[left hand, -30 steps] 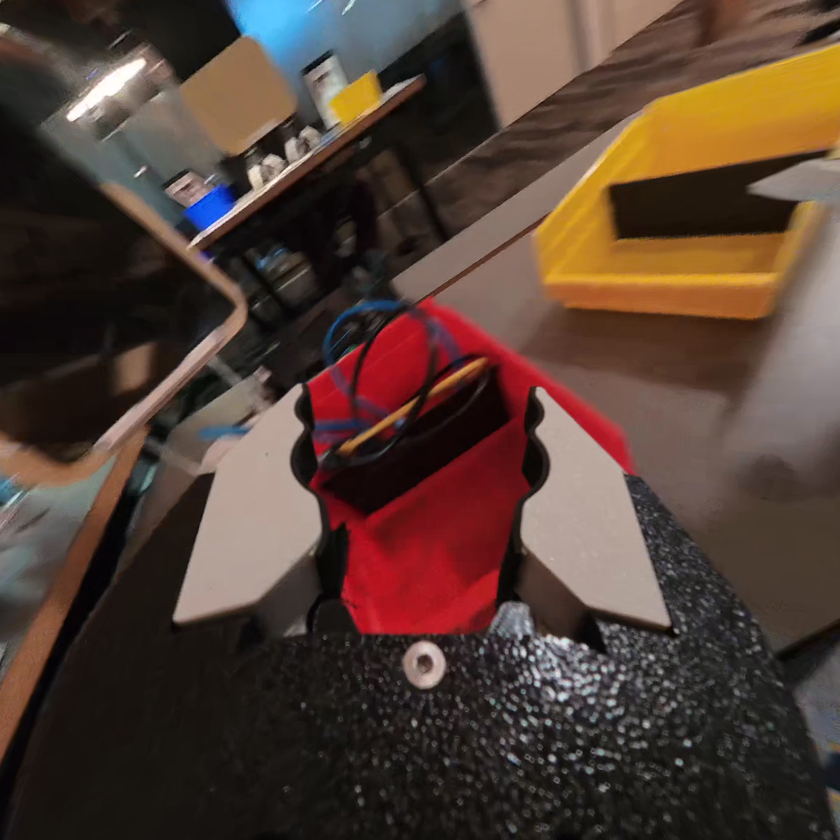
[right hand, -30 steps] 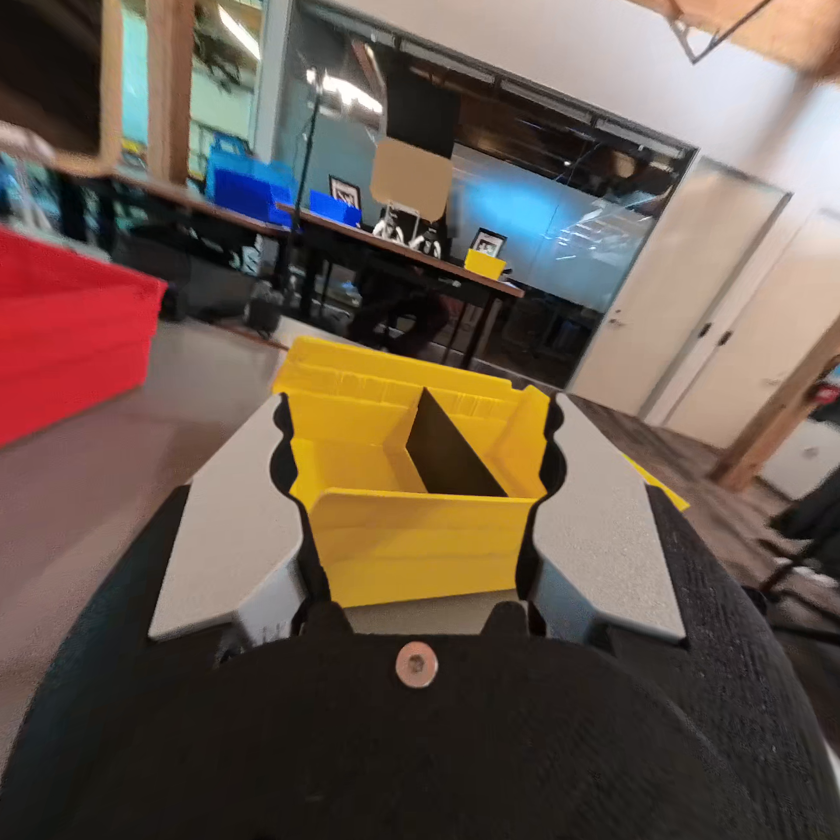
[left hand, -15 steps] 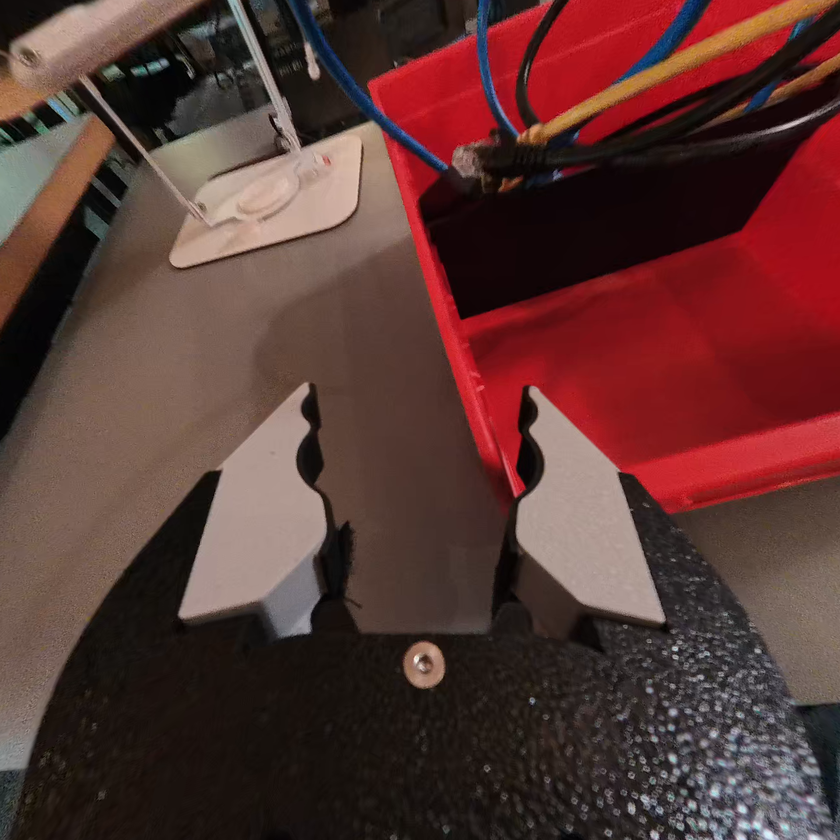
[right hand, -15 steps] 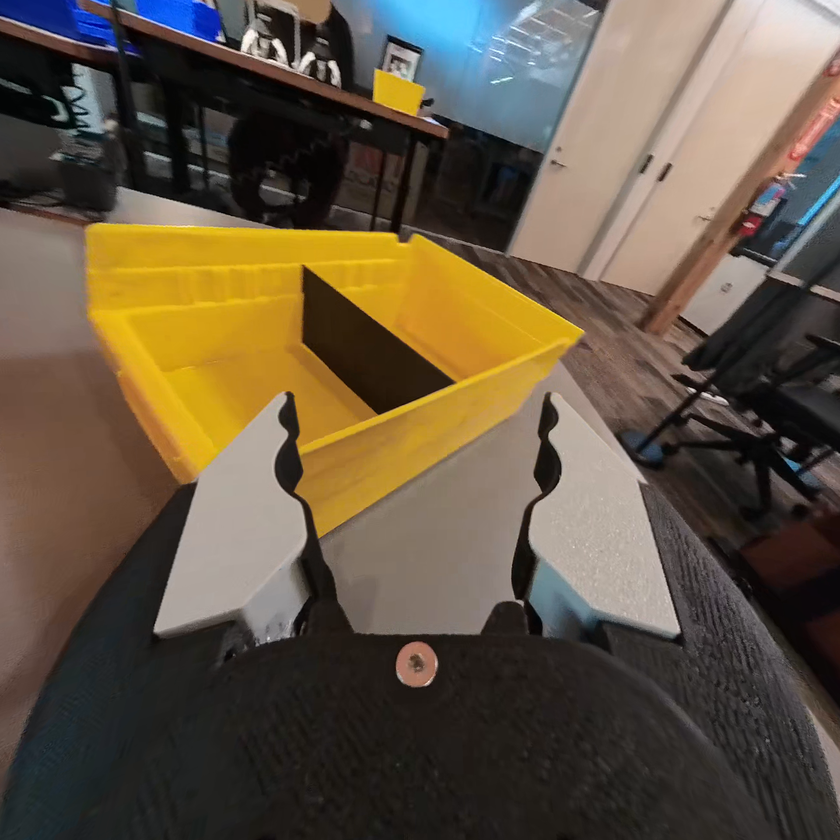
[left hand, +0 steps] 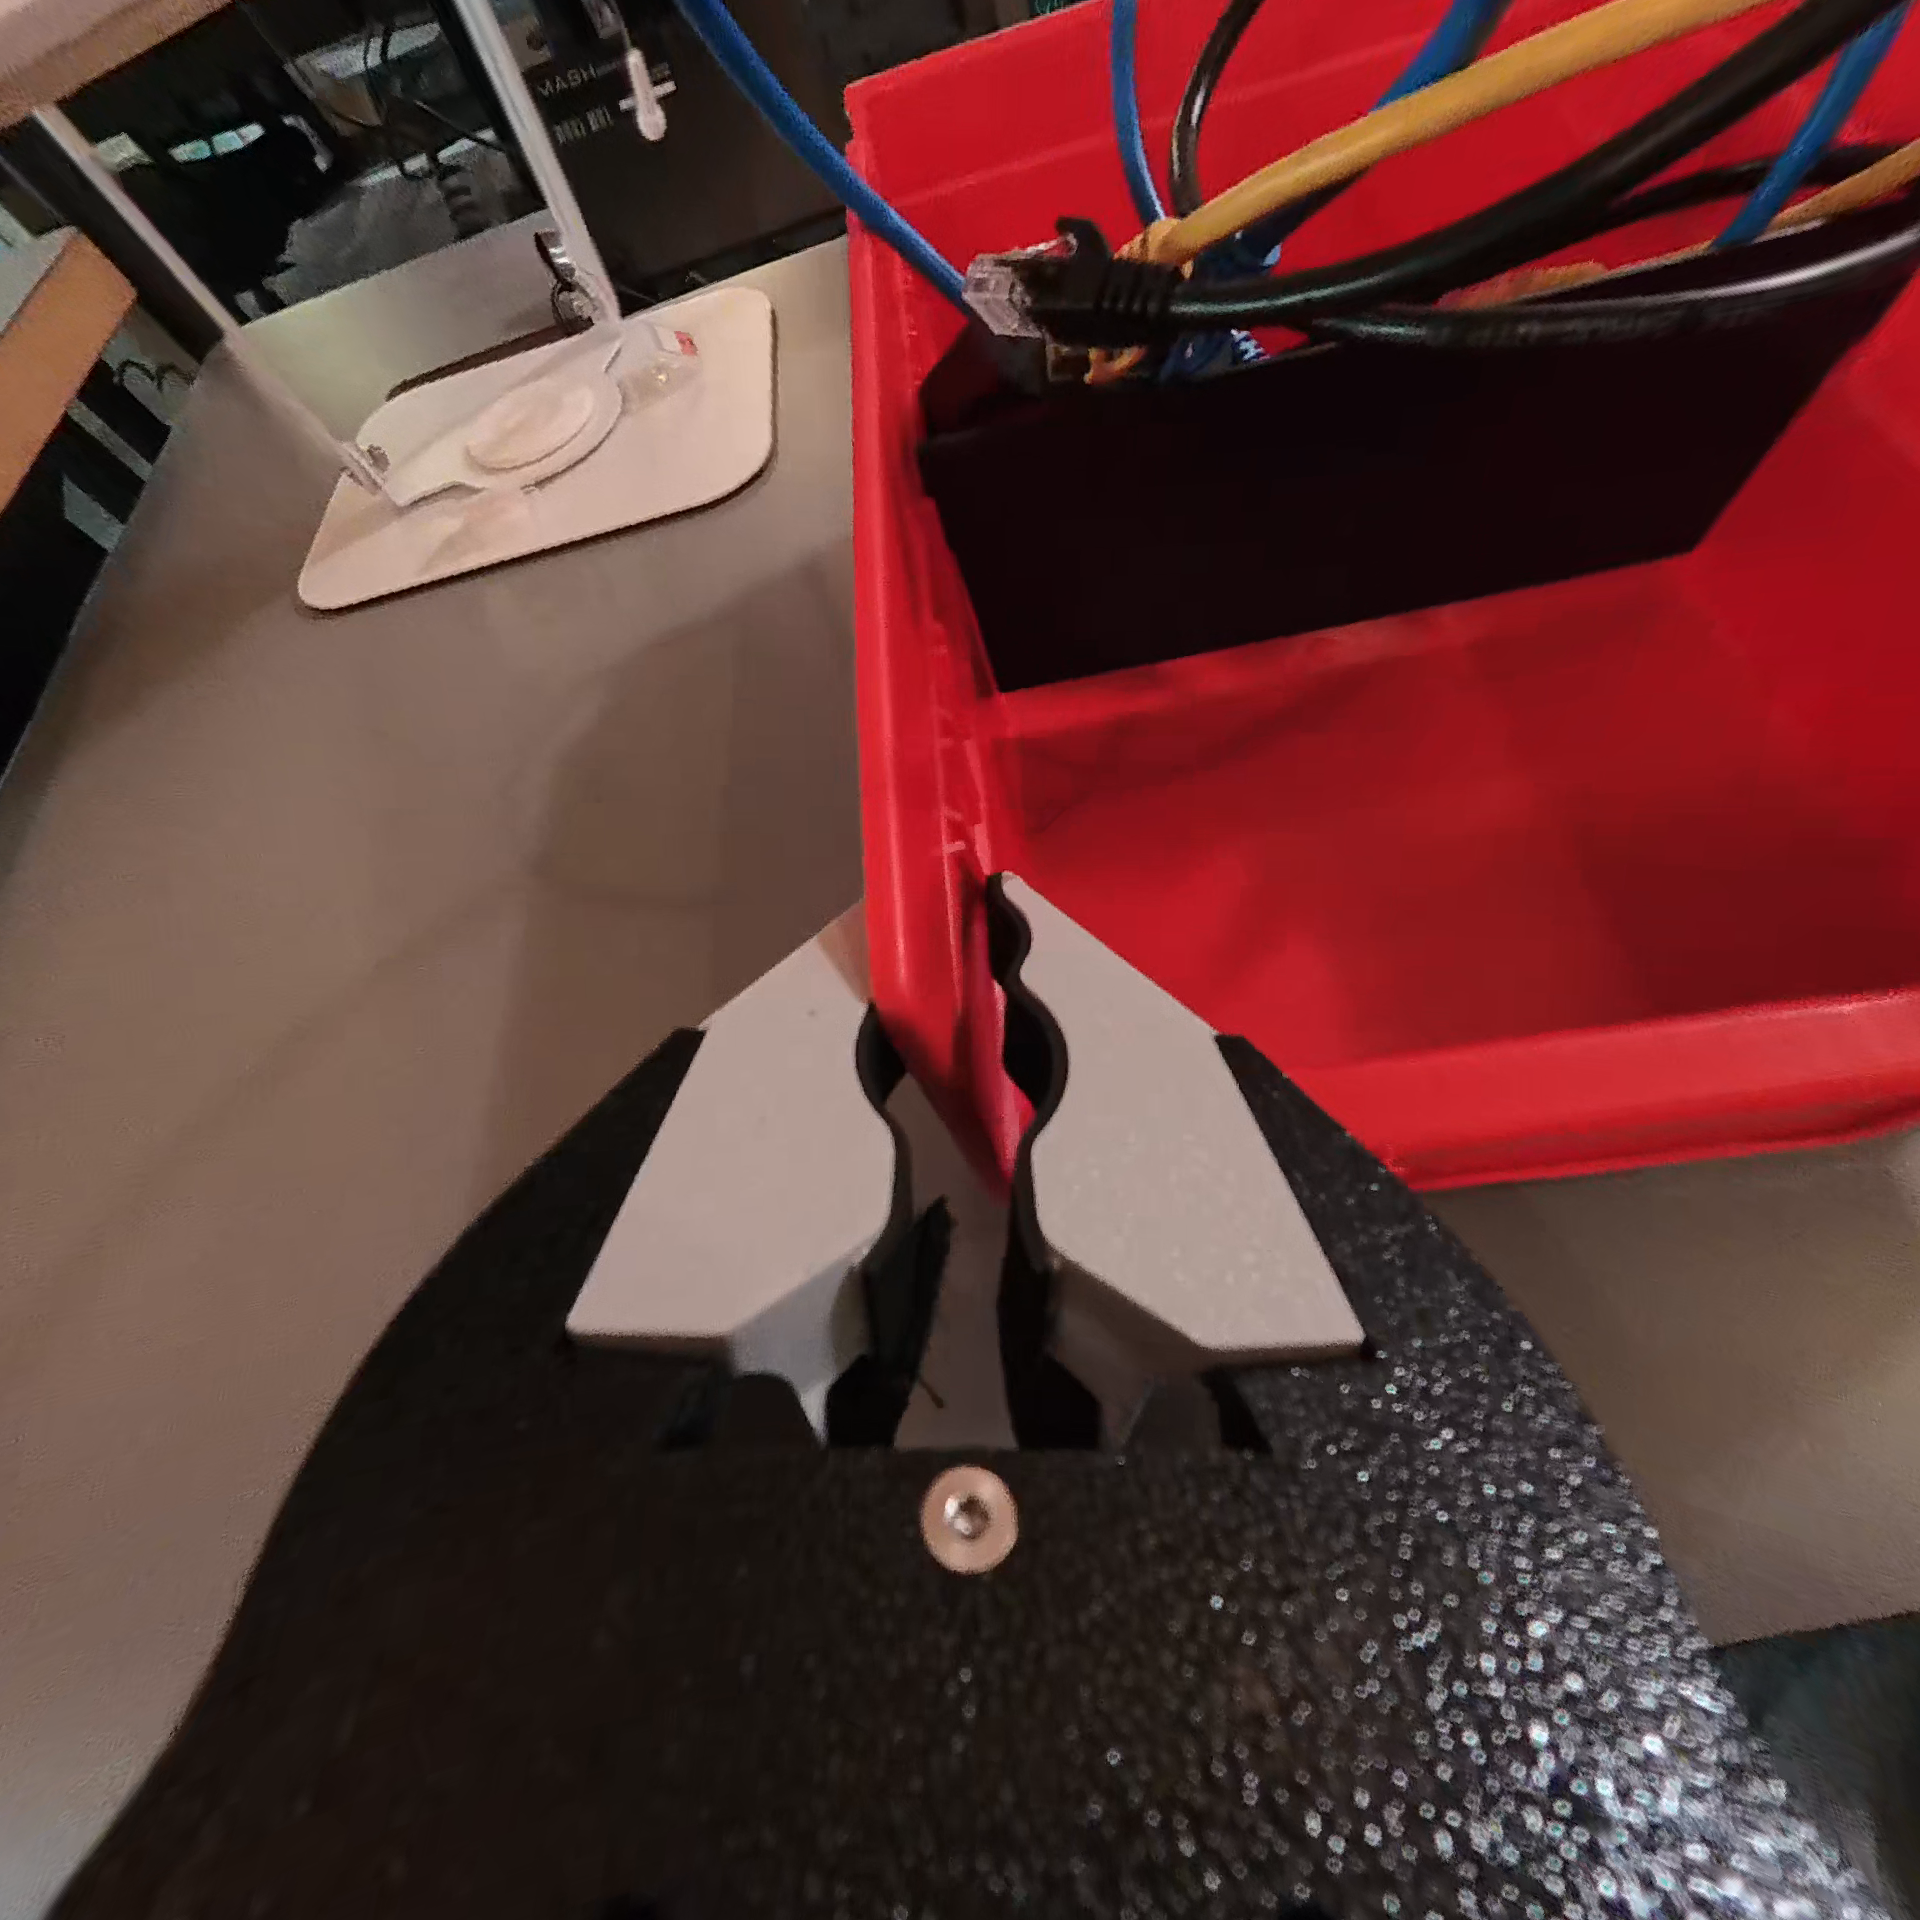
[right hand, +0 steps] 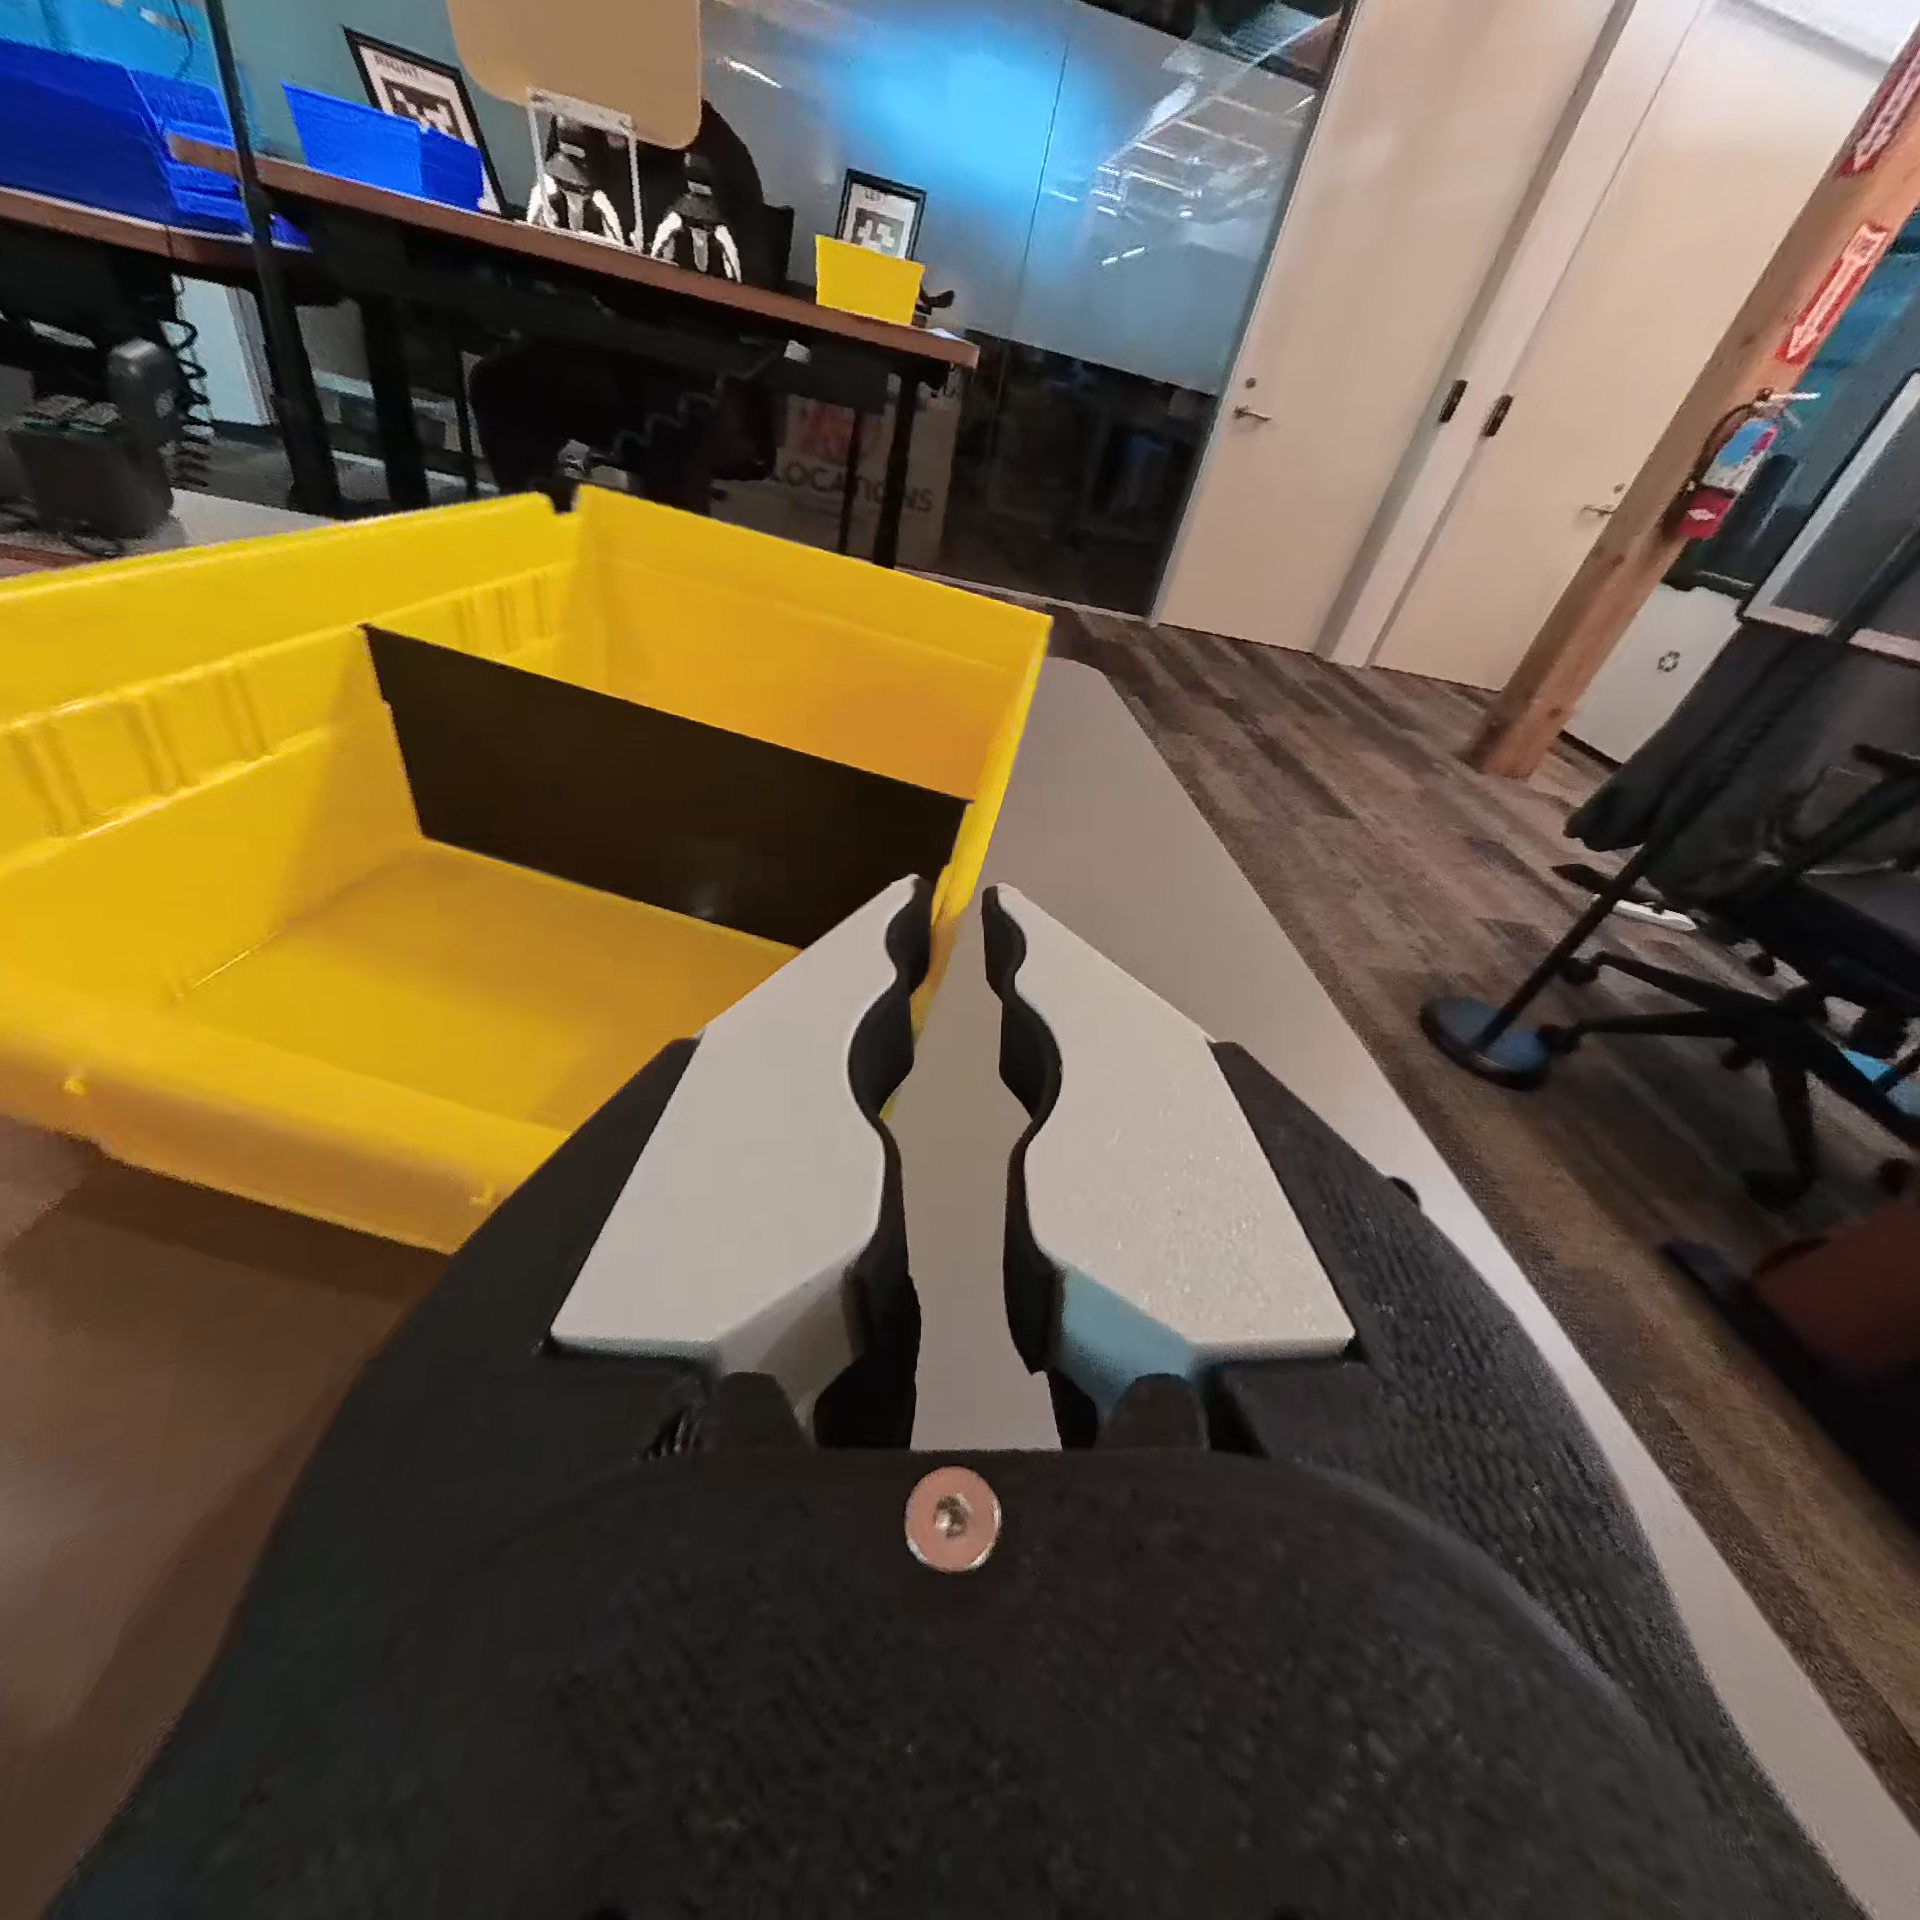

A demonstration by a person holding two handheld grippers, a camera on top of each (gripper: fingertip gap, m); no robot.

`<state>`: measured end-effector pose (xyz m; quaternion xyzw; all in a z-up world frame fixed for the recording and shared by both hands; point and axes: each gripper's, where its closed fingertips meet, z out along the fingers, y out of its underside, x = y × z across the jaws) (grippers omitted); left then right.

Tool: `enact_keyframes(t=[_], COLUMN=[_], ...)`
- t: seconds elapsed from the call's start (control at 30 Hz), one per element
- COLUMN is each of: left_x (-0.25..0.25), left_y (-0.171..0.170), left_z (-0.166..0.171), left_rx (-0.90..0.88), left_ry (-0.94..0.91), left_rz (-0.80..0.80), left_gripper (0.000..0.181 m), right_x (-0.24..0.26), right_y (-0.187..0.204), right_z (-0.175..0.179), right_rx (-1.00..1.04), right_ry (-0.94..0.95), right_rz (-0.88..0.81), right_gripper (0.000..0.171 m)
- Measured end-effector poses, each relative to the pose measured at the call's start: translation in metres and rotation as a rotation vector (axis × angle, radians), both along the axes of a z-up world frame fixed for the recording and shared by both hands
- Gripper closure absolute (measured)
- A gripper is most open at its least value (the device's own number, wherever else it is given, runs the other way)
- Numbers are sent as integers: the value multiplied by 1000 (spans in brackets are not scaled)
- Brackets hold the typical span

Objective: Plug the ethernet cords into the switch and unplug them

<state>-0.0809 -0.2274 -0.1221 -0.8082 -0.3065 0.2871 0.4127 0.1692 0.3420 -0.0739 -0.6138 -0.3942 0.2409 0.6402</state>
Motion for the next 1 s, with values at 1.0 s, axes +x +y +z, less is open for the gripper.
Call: enact_keyframes(t=[1.0], left_x=[-57], left_y=[16], left_z=[151], left_rx=[-220], left_ry=[-80], left_rz=[-15], left_gripper=[126], right_x=[-51], right_y=[-201], right_z=[49], right_rx=[575], right_ry=[182], right_rz=[495], right_gripper=[144])
